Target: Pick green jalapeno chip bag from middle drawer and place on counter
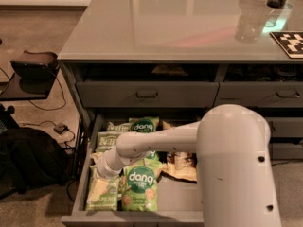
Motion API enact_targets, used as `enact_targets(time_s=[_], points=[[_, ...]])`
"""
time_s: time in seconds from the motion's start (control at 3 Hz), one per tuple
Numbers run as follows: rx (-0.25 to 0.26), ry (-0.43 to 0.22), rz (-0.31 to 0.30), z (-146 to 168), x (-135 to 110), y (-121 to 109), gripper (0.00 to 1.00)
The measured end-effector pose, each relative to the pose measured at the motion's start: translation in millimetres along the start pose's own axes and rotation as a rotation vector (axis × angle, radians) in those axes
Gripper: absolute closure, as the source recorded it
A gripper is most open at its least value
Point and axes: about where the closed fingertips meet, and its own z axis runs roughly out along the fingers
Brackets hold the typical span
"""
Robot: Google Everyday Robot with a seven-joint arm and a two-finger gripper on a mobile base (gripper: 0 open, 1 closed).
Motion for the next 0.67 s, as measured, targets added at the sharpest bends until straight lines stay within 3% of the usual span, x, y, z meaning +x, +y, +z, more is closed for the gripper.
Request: enact_targets(time_s=[0.33,0.67], points=[[-0.032,-0.002,-0.016,28,4,4,0.00],[-0.023,0.009,0.006,38,16,1,0.00]])
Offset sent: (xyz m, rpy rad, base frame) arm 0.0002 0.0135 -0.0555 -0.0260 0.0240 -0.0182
